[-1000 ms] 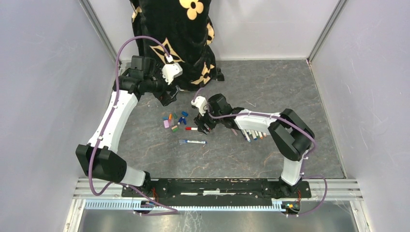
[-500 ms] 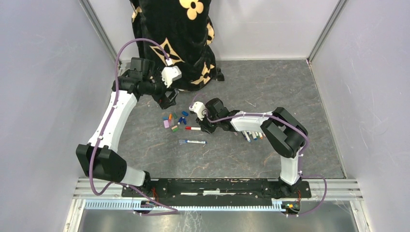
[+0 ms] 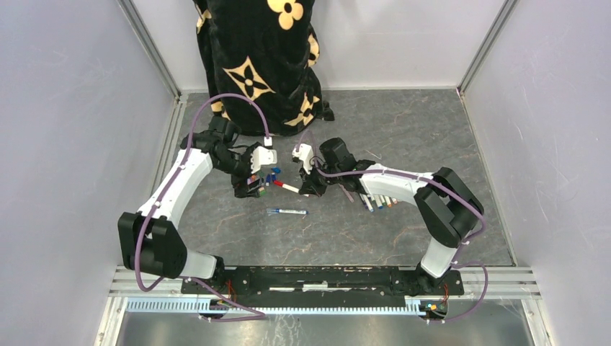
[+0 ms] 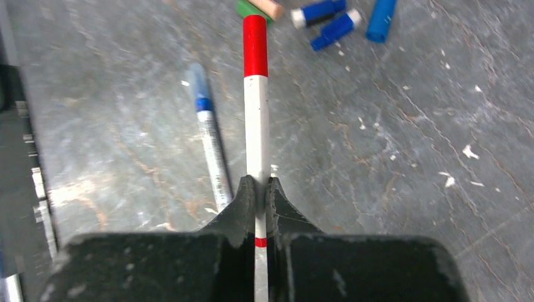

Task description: Open the pen caps

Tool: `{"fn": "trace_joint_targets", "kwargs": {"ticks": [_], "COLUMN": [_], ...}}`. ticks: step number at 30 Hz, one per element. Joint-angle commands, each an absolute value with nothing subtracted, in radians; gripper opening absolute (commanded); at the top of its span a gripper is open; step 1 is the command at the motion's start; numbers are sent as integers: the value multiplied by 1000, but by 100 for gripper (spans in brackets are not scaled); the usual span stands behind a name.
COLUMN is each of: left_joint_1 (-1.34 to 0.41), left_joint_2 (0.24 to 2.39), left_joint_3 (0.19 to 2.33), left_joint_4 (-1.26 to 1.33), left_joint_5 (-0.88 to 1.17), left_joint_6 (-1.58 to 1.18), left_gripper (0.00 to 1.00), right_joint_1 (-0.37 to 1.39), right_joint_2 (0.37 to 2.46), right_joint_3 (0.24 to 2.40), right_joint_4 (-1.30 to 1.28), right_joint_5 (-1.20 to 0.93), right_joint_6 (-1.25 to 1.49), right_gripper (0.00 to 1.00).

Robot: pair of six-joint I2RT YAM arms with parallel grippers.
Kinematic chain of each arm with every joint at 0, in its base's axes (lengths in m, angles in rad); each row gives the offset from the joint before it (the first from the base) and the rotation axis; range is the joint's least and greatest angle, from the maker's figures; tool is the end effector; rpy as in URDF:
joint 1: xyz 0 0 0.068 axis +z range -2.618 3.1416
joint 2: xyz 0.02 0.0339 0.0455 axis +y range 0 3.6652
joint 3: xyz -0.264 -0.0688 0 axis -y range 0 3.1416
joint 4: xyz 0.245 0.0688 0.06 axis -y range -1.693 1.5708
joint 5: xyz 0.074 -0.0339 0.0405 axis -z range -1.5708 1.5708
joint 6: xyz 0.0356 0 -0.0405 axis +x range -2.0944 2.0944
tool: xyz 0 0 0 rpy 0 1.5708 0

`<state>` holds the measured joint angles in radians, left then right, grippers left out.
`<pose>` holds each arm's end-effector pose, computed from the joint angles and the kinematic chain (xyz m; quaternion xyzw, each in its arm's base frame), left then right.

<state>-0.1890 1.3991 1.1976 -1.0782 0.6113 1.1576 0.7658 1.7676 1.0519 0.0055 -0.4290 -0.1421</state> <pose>0.2481 -0.0683 0.2846 0.6225 0.7104 -0.1991 0.2610 0.2612 0.2717 0.1876 -0.4692 0.7591 0.3092 0.3286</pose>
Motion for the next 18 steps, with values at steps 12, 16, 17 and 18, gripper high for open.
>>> {"fn": "trace_joint_targets", "kwargs": {"ticks": [12, 16, 17, 18], "left_joint_1": [-265, -277, -280, -284], "left_joint_2": [1386, 1402, 1408, 1416], "left_joint_3": [1186, 1190, 1194, 1199], "left_joint_4": [-1100, -1119, -1133, -1150], "left_joint_5": [746, 755, 758, 758], "left_joint_6": [1388, 1409, 1419, 1429], "left_gripper": [78, 77, 77, 76], "right_joint_1": [708, 707, 706, 707], "right_joint_2": [1706, 1709, 1709, 1709], "right_joint_3": [1103, 1114, 1117, 1119], "right_joint_4": [2, -37, -42, -48], "right_joint_5": [-924, -943, -943, -941], "right_joint_6": [-66, -75, -78, -80], "right_gripper": [0, 0, 0, 0]}}
